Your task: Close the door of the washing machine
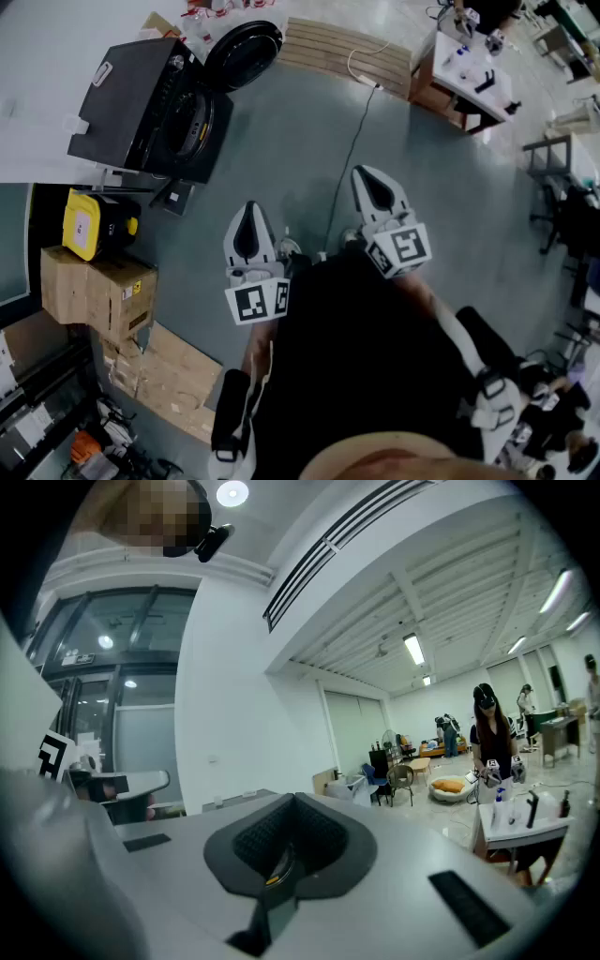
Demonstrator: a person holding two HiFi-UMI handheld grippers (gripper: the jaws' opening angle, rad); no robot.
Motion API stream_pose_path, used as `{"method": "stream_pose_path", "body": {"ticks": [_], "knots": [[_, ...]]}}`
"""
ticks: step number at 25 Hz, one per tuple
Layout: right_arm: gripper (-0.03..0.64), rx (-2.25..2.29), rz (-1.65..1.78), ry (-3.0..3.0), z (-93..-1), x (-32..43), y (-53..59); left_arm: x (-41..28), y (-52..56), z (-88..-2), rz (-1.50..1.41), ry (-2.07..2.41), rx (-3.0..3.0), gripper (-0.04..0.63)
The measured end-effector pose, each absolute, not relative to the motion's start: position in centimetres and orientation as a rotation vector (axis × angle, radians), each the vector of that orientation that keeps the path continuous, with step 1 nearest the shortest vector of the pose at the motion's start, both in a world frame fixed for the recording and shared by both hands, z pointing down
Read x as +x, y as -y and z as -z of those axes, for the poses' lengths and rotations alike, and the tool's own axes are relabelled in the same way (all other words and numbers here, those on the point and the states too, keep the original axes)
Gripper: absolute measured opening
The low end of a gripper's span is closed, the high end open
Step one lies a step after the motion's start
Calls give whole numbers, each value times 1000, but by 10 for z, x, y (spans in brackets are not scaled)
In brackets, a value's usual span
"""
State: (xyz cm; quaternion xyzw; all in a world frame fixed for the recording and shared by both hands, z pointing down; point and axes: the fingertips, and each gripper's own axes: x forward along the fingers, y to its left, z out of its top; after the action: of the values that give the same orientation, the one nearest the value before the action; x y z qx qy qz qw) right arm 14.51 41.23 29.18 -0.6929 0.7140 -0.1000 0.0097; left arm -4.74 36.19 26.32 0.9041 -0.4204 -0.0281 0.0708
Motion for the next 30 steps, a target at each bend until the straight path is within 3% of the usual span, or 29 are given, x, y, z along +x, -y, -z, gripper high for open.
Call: {"method": "stream_pose_path", "body": {"ticks": [18, 19, 20, 21, 30], "knots": [[7, -2050, 240, -2228, -269, 115, -425, -64, -371, -264, 90, 1230, 2729, 6], [45, -2039, 220, -2223, -265, 112, -425, -66, -371, -265, 91, 1229, 2730, 6], [142, -2033, 211, -2227, -265, 109, -424, -68, -370, -265, 92, 1228, 2730, 6], [187, -2034, 215, -2236, -267, 105, -421, -70, -369, -265, 92, 1226, 2730, 6], [192, -2071, 263, -2227, -283, 65, -401, -106, -350, -276, 75, 1178, 2732, 6]]}}
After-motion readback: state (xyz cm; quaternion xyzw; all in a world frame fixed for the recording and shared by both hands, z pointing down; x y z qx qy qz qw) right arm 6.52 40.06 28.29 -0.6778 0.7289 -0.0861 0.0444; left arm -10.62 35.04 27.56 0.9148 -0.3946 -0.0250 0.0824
